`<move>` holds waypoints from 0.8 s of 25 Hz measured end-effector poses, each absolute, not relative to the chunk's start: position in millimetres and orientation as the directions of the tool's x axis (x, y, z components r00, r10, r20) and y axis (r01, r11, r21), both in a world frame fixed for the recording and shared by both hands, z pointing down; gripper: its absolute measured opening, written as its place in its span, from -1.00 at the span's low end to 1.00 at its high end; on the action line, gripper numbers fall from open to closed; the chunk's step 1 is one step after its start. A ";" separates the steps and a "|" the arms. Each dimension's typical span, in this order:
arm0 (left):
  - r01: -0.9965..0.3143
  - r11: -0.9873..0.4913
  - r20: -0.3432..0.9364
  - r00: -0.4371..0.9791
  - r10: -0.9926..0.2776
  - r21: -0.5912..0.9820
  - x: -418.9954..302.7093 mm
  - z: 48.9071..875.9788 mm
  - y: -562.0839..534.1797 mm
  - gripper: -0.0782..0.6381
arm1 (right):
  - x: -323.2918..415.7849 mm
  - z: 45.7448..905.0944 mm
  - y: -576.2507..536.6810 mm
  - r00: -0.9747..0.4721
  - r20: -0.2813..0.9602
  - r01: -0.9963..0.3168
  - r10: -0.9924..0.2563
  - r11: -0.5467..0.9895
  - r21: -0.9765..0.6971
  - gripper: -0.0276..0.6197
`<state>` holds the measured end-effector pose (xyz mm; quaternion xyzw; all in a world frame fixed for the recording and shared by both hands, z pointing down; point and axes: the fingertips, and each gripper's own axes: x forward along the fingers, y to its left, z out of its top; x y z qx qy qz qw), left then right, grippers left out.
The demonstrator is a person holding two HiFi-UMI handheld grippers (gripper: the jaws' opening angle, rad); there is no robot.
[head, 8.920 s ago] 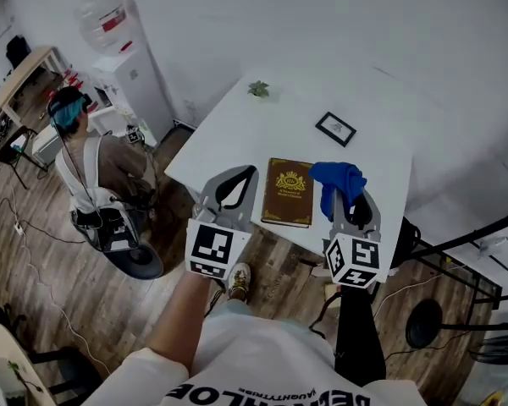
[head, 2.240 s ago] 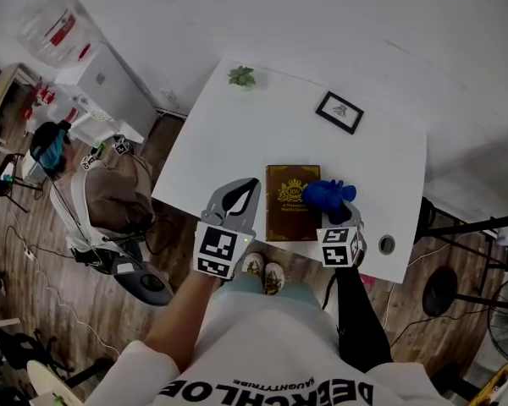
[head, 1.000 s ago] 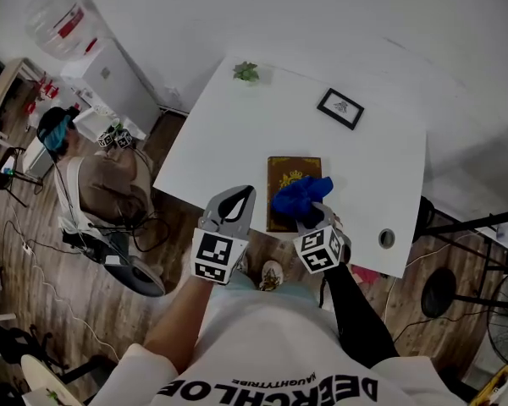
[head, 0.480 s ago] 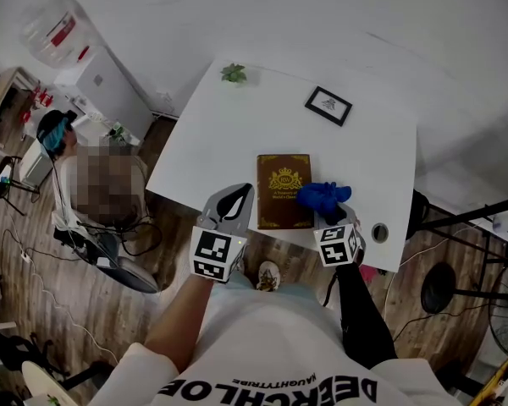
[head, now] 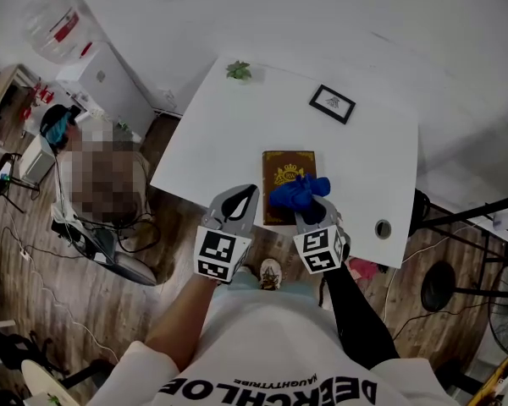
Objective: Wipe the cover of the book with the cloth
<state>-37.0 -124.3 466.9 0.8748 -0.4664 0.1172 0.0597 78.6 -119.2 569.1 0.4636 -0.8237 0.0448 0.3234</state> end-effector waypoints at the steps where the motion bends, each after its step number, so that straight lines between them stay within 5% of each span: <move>1: -0.827 -0.562 0.263 0.542 -0.798 -0.002 -37.8 466.2 -122.7 -0.62 | 64.5 571.6 -116.1 -0.381 0.585 -0.769 -0.716 0.597 0.230 -0.58; 10: -0.815 -0.579 0.262 0.553 -0.791 -0.030 -51.4 461.0 -114.7 -0.62 | 20.1 616.1 -93.4 -0.368 0.719 -0.670 -0.589 0.705 0.235 -0.58; 20: -0.793 -0.609 0.245 0.587 -0.771 -0.014 -38.6 458.2 -121.6 -0.62 | 113.4 620.5 -91.2 -0.202 0.736 -0.794 -0.646 0.548 0.263 -0.59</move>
